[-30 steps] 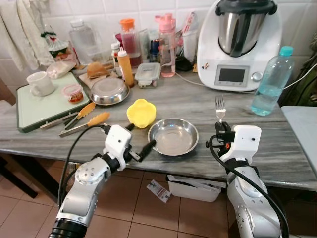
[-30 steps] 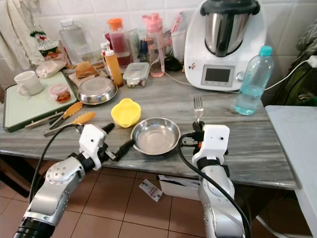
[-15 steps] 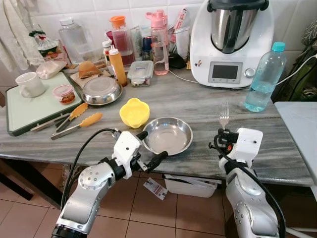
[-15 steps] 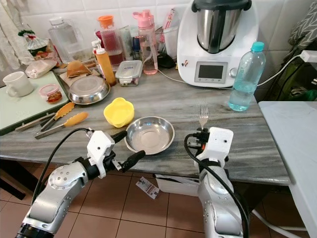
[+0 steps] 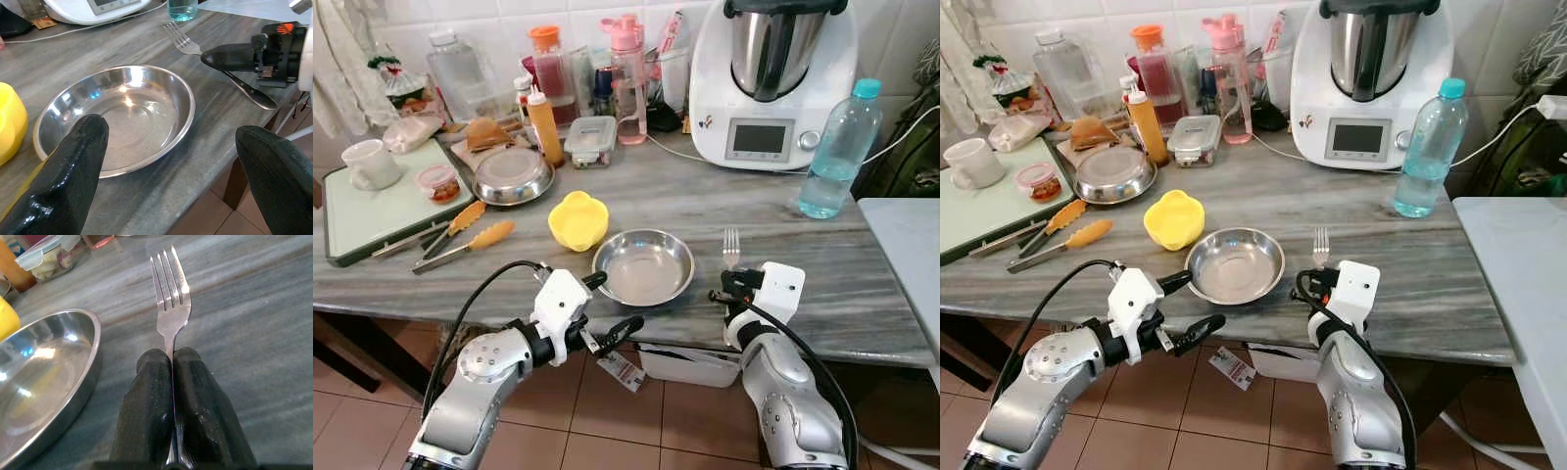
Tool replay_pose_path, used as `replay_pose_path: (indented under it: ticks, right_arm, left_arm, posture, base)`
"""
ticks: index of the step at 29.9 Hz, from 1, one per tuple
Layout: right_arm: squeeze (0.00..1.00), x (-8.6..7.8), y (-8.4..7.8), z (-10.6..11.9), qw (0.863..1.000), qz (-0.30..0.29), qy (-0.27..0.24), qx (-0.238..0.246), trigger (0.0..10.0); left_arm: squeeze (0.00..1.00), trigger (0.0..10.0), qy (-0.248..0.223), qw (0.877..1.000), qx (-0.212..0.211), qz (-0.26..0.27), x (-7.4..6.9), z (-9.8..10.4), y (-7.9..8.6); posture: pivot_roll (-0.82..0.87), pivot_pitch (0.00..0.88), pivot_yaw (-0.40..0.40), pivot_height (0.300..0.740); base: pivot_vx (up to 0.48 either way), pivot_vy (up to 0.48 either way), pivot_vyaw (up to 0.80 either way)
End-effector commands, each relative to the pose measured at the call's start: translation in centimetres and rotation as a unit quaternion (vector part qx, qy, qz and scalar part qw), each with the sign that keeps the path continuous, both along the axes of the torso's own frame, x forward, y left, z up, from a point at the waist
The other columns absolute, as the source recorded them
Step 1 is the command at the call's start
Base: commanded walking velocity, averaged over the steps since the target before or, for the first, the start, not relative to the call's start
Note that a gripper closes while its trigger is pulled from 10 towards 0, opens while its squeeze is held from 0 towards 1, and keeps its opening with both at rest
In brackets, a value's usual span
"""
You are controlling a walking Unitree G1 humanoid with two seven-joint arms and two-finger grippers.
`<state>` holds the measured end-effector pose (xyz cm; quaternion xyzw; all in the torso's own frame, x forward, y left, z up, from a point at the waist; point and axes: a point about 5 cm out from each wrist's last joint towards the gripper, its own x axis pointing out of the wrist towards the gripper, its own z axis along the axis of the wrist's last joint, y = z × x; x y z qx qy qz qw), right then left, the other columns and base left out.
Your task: Setting the table
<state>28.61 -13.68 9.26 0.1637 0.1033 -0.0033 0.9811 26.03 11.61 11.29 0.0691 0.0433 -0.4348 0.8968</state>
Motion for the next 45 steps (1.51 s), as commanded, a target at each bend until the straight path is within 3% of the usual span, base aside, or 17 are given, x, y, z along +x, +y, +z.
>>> replay_pose_path:
  ticks: [1,7,22,34,35,36,37,38,45]
  right_arm:
    - [0.0,0.2,1.7,-0.1,0.999,0.012,0.007,0.038,10.0]
    - [0.0,0.2,2.1,-0.6,0.998,0.017,0.016,0.05,10.0]
    - [0.0,0.4,3.5,-1.4,0.988,0.022,0.058,0.139,10.0]
    - [0.0,0.2,2.3,-0.9,0.988,-0.001,0.087,0.128,10.0]
    - [0.04,-0.1,1.9,-1.5,0.987,-0.009,0.106,0.121,10.0]
    - [0.33,-0.2,1.7,-1.8,0.986,-0.013,0.115,0.119,10.0]
    - [0.33,-0.3,1.5,-2.0,0.986,-0.015,0.12,0.117,10.0]
    - [1.0,-0.4,1.3,-2.1,0.986,-0.019,0.121,0.116,10.0]
    - [1.0,-0.4,0.5,-1.9,0.985,-0.031,0.125,0.114,10.0]
  left_arm:
    - [0.0,10.0,-0.003,1.0,0.005,-0.004,-0.2,0.3,0.2]
    - [0.0,10.0,-0.003,1.0,0.006,-0.003,-0.1,0.3,0.2]
    - [0.0,10.0,-0.005,1.0,0.007,-0.008,0.0,0.6,-0.1]
    - [0.0,10.0,-0.003,1.0,0.009,-0.009,0.1,0.6,-0.3]
    - [0.0,10.0,-0.002,1.0,0.01,-0.01,0.1,0.5,-0.4]
    - [0.0,10.0,-0.002,1.0,0.011,-0.01,0.1,0.5,-0.5]
    - [0.0,10.0,-0.002,1.0,0.011,-0.011,0.1,0.5,-0.5]
    - [0.0,10.0,-0.001,1.0,0.012,-0.011,0.2,0.5,-0.5]
    - [0.0,10.0,0.003,1.0,0.015,-0.013,0.2,0.4,-0.6]
  posture:
    - [-0.09,0.04,0.111,0.74]
    - [-0.09,0.041,0.116,0.74]
    - [-0.08,0.042,0.122,0.74]
    - [-0.09,0.039,0.119,0.74]
    - [-0.09,0.036,0.118,0.74]
    - [-0.1,0.035,0.119,0.74]
    - [-0.1,0.035,0.119,0.74]
    - [-0.1,0.034,0.119,0.74]
    - [-0.1,0.03,0.119,0.74]
  base:
    - [0.0,0.0,0.0]
    - [0.0,0.0,0.0]
    - [0.0,0.0,0.0]
    - [0.0,0.0,0.0]
    - [0.0,0.0,0.0]
    - [0.0,0.0,0.0]
    - [0.0,0.0,0.0]
    - [0.0,0.0,0.0]
    - [0.0,0.0,0.0]
